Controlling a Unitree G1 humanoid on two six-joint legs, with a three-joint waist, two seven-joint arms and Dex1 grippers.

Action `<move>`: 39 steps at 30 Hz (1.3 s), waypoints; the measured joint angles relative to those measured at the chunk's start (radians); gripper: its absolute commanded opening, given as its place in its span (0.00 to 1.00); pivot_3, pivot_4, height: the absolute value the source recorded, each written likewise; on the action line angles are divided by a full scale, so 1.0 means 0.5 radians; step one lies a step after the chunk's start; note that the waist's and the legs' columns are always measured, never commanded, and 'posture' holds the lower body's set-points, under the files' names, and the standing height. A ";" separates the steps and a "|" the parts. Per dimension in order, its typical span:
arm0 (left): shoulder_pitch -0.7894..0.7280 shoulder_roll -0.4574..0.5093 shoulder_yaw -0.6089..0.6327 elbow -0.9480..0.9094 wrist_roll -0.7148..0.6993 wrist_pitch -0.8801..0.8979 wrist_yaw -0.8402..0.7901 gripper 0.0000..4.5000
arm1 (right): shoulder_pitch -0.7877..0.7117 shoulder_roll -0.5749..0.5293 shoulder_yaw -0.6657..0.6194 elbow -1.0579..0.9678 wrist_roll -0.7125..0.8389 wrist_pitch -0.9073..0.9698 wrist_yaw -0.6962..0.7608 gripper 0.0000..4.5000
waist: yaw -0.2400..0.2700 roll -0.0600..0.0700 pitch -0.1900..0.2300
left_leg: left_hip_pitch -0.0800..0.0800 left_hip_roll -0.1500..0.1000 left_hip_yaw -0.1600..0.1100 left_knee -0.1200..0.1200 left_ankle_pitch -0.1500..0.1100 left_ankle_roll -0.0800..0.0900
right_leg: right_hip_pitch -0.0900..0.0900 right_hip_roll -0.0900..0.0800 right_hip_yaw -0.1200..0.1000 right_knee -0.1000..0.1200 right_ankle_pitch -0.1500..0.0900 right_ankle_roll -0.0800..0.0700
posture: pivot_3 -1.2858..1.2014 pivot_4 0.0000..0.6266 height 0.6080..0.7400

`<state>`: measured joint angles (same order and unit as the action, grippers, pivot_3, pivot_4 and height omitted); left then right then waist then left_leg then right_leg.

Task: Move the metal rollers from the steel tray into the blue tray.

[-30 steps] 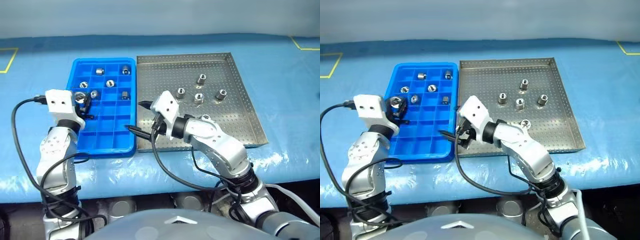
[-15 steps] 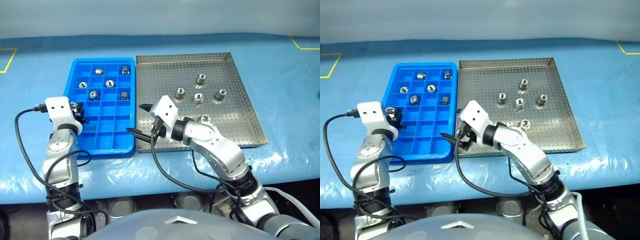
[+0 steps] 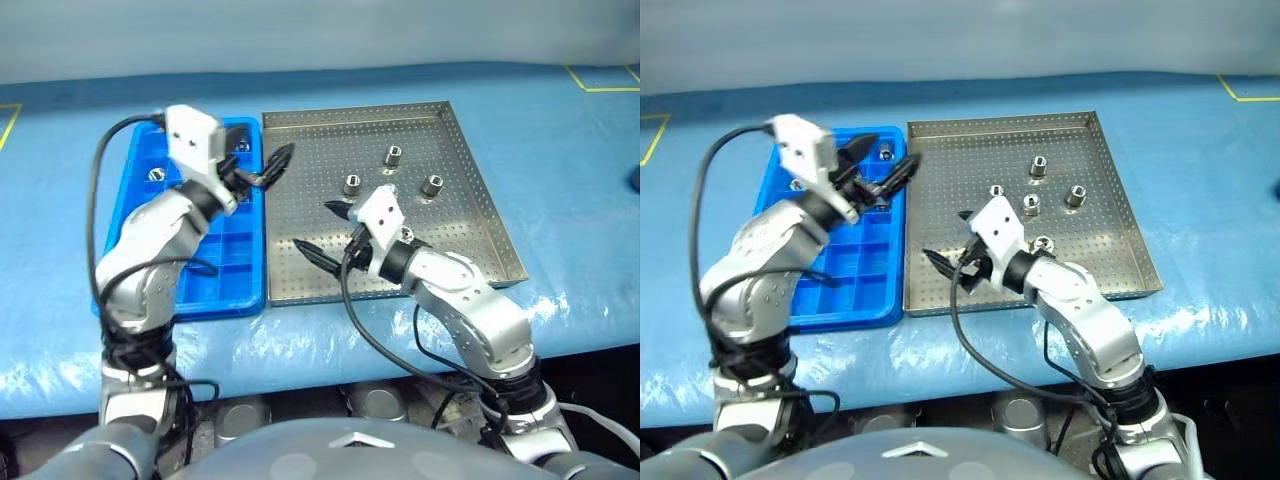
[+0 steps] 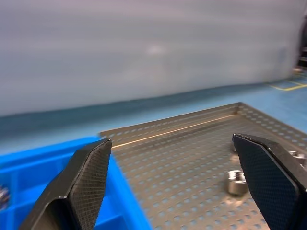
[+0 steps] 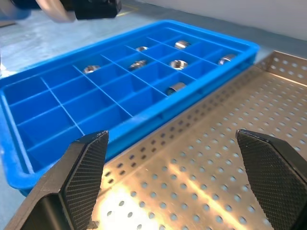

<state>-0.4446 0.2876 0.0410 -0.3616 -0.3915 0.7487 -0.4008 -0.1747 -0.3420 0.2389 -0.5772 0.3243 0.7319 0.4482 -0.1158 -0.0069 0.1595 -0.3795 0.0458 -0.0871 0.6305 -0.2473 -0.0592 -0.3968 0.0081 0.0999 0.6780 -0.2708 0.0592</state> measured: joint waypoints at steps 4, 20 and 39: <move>-0.227 -0.078 -0.210 0.499 0.123 -0.119 -0.064 0.98 | 0.053 -0.005 -0.066 -0.035 -0.008 0.001 -0.065 1.00 | -0.053 0.000 0.000 | -0.001 0.000 0.001 -0.001 -0.001 0.001 | 0.000 0.000 0.002 -0.001 0.000 0.000 | 0.43 0.24 1.00; -0.799 -0.514 -0.362 2.330 0.610 -1.052 0.113 0.98 | 0.212 0.010 -0.115 -0.146 -0.043 0.038 -0.258 1.00 | -0.246 0.000 0.000 | -0.006 -0.002 0.002 -0.001 -0.003 0.005 | -0.002 -0.001 0.005 -0.006 -0.001 0.003 | 0.39 0.24 1.00; -0.474 -0.454 -0.232 1.638 0.598 -0.824 0.146 0.40 | 0.148 0.028 -0.099 -0.150 -0.041 0.040 -0.268 1.00 | -0.282 0.002 0.001 | -0.005 0.000 0.003 -0.004 -0.003 0.004 | -0.004 0.000 0.006 -0.003 -0.001 0.004 | 0.43 0.24 1.00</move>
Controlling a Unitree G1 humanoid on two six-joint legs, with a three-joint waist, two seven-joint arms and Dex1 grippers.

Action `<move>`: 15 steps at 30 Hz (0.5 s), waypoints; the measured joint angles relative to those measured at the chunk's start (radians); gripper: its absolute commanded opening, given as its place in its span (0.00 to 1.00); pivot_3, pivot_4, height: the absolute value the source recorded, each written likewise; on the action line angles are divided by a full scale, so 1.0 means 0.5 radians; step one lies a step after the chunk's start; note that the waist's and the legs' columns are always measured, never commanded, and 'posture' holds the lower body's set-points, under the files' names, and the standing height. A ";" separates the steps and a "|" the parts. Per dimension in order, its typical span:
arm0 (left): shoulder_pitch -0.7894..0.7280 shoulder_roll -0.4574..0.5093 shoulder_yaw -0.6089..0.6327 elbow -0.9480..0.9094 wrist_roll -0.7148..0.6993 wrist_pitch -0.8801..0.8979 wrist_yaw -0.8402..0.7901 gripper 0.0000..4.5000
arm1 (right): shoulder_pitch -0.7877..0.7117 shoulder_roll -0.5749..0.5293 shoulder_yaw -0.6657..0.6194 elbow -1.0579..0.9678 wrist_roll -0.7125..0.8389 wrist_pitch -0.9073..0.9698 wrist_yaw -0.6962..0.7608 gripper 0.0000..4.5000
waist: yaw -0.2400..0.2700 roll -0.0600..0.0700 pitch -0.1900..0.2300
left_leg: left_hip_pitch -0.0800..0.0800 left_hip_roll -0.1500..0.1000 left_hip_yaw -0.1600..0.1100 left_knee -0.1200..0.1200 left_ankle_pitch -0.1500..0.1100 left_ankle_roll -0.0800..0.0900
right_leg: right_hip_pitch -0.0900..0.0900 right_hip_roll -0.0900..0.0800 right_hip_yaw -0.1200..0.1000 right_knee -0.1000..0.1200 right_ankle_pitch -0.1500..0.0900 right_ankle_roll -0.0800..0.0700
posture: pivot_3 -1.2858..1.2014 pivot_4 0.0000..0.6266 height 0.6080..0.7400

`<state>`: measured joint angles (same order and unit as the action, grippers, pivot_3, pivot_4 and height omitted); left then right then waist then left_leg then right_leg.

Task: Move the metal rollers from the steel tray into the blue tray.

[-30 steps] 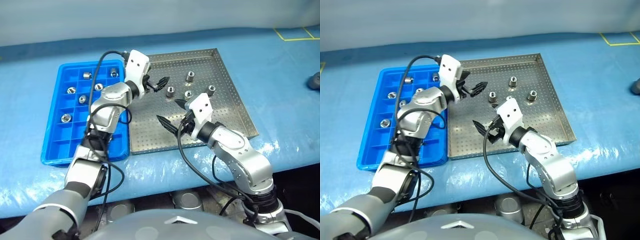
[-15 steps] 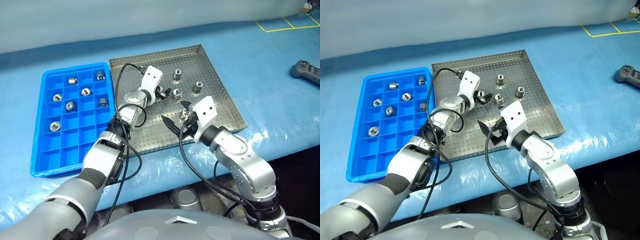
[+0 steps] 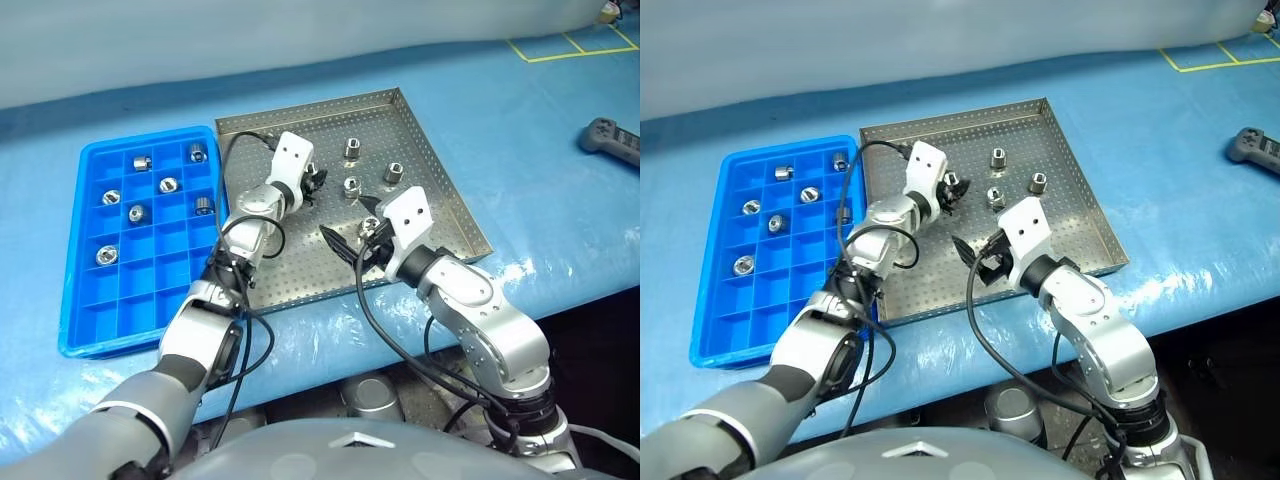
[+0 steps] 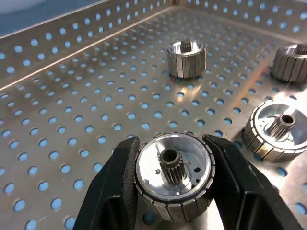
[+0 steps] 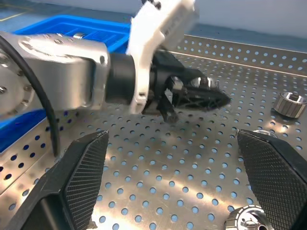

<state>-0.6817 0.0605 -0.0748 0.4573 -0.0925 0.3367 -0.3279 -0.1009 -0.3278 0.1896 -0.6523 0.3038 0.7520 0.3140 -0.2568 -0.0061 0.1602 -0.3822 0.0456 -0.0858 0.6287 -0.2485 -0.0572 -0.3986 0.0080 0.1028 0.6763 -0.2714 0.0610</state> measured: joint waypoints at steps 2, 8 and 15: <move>0.130 0.063 0.072 -0.414 -0.075 0.132 0.003 0.40 | -0.014 0.000 0.005 0.007 0.001 0.000 0.022 1.00 | 0.012 0.000 0.000 | 0.001 0.000 0.000 0.000 0.000 -0.001 | 0.000 0.000 0.000 0.001 0.000 0.000 | 0.44 0.24 1.00; 0.487 0.297 0.343 -1.330 -0.162 0.444 0.119 0.40 | -0.160 0.043 0.101 0.095 0.007 -0.008 0.113 1.00 | 0.064 0.001 0.000 | 0.007 0.000 0.000 0.002 0.002 -0.003 | 0.003 0.001 0.001 0.005 0.000 0.000 | 0.47 0.24 1.00; 1.036 0.422 0.616 -1.921 -0.163 0.722 0.280 0.40 | -0.400 0.142 0.259 0.392 -0.039 -0.153 0.235 1.00 | 0.220 -0.001 0.000 | 0.007 0.000 -0.001 0.002 0.002 -0.003 | 0.003 -0.001 -0.001 0.004 0.001 -0.002 | 0.51 0.24 1.00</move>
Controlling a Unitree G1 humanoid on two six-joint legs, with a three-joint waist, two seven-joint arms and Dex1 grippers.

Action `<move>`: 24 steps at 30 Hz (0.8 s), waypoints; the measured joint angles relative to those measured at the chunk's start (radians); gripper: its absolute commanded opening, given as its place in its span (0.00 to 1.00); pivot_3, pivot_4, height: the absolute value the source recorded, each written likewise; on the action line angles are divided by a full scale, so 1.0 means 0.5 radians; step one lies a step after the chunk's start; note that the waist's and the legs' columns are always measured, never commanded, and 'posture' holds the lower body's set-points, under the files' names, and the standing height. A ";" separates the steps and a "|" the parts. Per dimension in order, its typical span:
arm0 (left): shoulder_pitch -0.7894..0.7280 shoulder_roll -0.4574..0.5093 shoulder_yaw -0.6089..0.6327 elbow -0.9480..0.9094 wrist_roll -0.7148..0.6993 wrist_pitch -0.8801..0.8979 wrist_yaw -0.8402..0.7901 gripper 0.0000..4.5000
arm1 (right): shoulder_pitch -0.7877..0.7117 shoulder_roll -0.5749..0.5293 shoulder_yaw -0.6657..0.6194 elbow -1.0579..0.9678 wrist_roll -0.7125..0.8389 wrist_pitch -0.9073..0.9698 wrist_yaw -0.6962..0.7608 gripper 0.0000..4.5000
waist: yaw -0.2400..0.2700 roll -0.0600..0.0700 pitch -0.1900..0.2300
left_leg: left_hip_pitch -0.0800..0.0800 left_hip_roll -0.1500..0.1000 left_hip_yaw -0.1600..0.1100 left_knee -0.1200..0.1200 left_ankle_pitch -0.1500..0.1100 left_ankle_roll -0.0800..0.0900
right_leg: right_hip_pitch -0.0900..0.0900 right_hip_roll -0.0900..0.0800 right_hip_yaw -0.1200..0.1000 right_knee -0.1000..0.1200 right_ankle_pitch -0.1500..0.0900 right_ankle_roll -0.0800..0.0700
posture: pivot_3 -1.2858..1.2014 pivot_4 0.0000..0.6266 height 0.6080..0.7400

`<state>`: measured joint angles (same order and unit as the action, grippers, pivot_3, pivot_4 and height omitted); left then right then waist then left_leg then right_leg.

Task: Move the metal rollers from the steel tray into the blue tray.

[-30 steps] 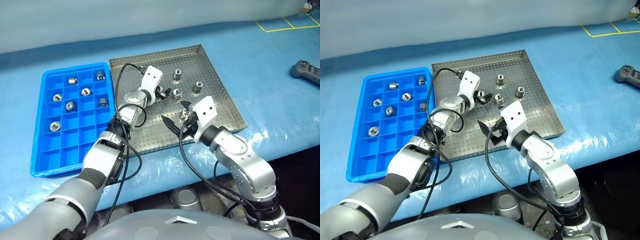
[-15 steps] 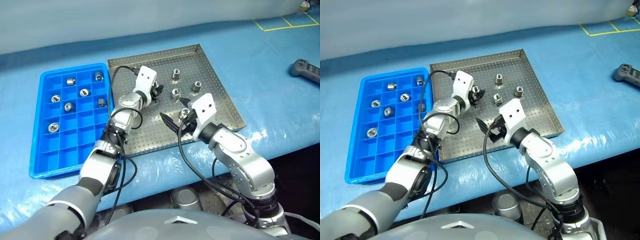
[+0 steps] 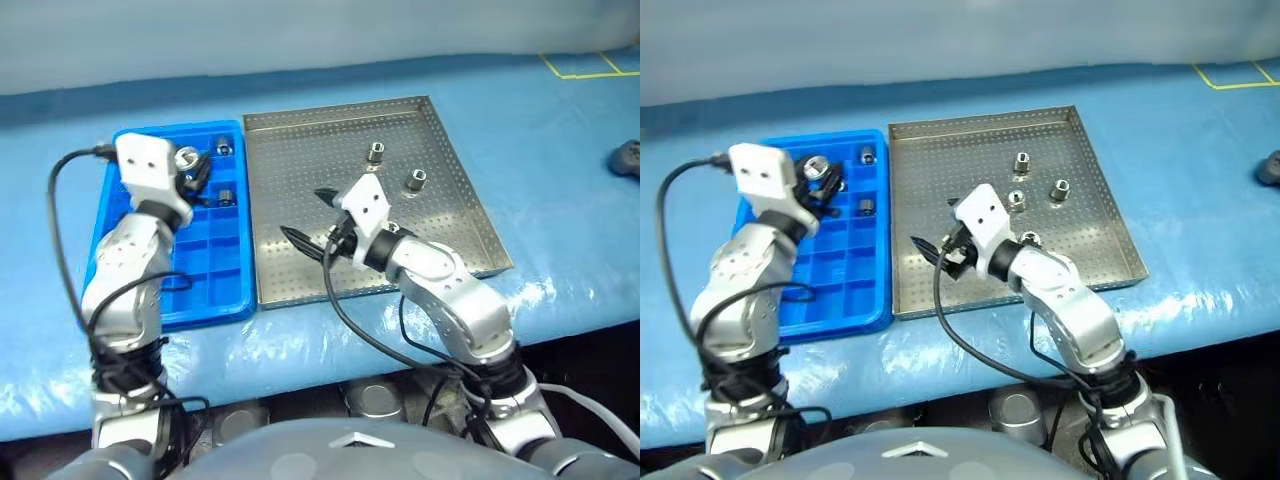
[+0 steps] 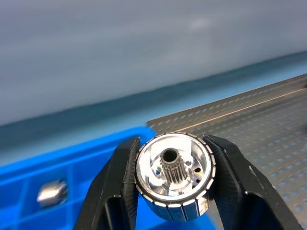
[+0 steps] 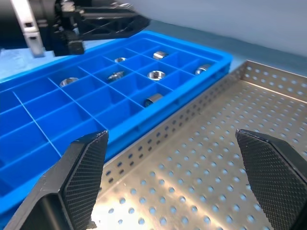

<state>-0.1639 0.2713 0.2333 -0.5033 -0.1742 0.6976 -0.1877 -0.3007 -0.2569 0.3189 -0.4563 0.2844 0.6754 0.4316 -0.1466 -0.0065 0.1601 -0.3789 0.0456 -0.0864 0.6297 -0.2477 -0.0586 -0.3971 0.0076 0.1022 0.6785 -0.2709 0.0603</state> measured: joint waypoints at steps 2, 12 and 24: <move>0.175 -0.001 0.031 -0.131 0.004 0.060 0.042 0.40 | -0.032 0.005 0.029 0.056 -0.010 -0.049 0.050 1.00 | 0.058 0.000 0.000 | -0.001 0.000 0.000 -0.001 0.000 0.000 | 0.000 -0.001 -0.001 -0.002 0.003 -0.006 | 0.52 0.24 1.00; 0.596 -0.080 0.109 -0.343 -0.051 0.263 0.115 0.40 | -0.058 0.036 0.128 0.106 -0.009 -0.109 0.191 1.00 | 0.179 -0.001 0.000 | 0.000 0.001 -0.001 -0.001 0.001 -0.002 | 0.000 -0.001 -0.004 -0.001 0.004 -0.007 | 0.53 0.24 1.00; 0.589 -0.068 0.025 -0.301 -0.068 0.393 0.137 1.00 | -0.003 0.029 0.126 0.087 -0.012 -0.107 0.173 1.00 | 0.166 -0.001 0.000 | 0.000 0.001 -0.001 -0.002 0.001 -0.002 | 0.000 -0.001 -0.004 -0.001 0.004 -0.008 | 0.51 0.24 1.00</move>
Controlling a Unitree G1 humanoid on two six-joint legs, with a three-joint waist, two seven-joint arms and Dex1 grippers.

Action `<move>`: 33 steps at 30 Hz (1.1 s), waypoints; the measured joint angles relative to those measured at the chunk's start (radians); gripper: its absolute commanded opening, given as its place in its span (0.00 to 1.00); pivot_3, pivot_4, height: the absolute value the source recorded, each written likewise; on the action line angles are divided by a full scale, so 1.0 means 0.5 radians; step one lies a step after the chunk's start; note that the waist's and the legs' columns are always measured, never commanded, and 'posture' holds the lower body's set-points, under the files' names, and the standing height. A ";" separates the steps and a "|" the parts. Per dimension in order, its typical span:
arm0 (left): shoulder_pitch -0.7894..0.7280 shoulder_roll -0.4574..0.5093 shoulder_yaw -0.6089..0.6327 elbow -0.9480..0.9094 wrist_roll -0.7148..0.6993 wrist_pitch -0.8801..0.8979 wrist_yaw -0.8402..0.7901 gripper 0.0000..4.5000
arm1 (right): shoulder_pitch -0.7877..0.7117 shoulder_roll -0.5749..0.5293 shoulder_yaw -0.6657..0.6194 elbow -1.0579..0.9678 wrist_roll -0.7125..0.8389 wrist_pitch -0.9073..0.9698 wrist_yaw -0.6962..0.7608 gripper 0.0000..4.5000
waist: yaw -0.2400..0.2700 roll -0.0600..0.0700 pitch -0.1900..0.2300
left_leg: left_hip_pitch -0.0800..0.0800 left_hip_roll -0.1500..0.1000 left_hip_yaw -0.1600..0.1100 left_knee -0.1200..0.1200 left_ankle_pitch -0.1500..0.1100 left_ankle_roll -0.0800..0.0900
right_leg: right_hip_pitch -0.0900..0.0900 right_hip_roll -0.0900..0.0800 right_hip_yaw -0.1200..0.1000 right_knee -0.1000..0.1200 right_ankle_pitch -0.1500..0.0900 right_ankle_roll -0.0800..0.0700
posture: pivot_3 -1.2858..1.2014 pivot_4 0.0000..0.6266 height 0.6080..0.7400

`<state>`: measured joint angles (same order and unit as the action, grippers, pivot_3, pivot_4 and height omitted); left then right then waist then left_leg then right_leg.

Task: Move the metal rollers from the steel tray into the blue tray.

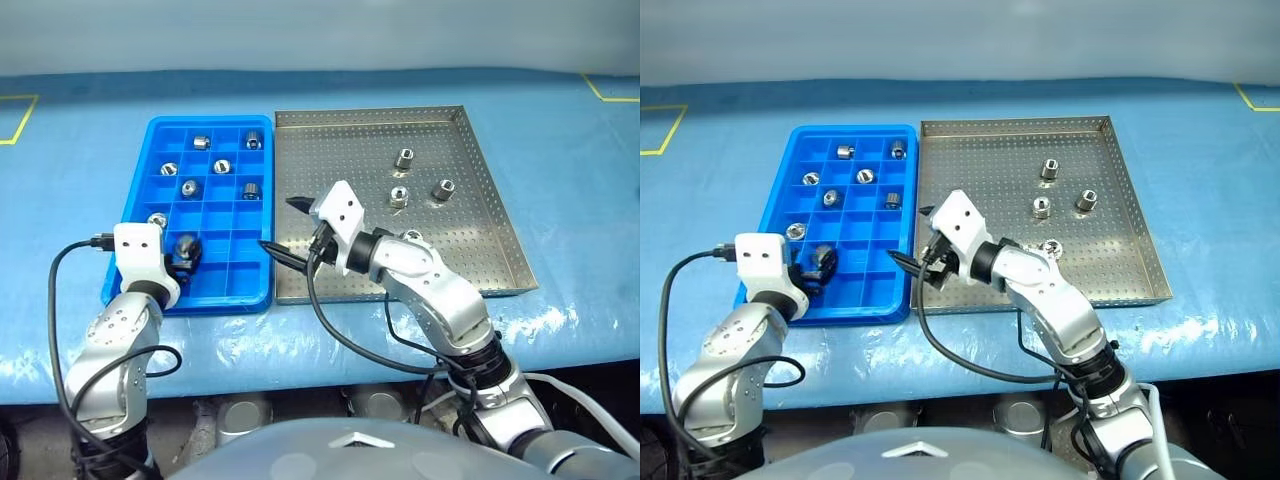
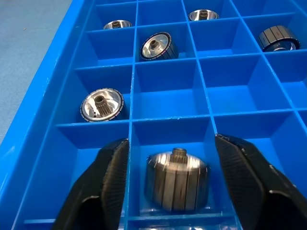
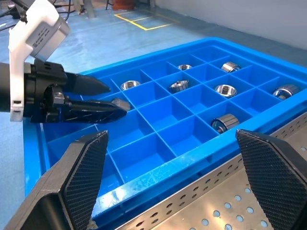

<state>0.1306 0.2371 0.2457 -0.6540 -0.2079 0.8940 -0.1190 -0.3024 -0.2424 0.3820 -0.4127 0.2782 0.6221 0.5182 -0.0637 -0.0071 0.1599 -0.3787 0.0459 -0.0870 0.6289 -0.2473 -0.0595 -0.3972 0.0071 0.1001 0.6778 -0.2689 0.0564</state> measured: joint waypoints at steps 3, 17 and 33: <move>-0.138 0.003 -0.001 0.002 -0.053 0.022 -0.028 1.00 | 0.047 -0.048 -0.011 -0.054 0.000 0.004 -0.004 1.00 | 0.004 0.000 0.000 | -0.001 0.000 0.000 0.001 0.000 -0.001 | 0.000 0.000 0.000 0.000 -0.001 0.003 | 0.51 0.24 1.00; -1.107 0.049 -0.530 0.732 -0.134 -0.244 -0.406 1.00 | 0.478 -0.278 -0.410 -0.315 -0.003 0.142 -0.199 1.00 | -0.040 -0.001 0.000 | -0.003 -0.002 0.001 0.001 0.000 0.000 | 0.000 0.000 0.001 -0.003 -0.003 0.005 | 0.46 0.24 1.00; -1.810 -0.529 -0.856 2.372 0.100 -1.026 -0.589 1.00 | 0.739 -0.256 -0.575 -0.550 -0.007 0.210 -0.436 1.00 | -0.262 0.000 0.000 | -0.005 -0.004 0.003 0.001 -0.002 0.003 | 0.000 0.001 0.006 -0.005 -0.004 0.008 | 0.39 0.24 1.00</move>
<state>-0.7742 -0.0275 -0.1822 0.5320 -0.1578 0.3807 -0.4135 0.0674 -0.3707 0.0946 -0.6878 0.2745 0.7270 0.3000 -0.1944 -0.0072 0.1597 -0.3812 0.0442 -0.0854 0.6296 -0.2482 -0.0578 -0.3971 0.0075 0.1028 0.6753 -0.2711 0.0604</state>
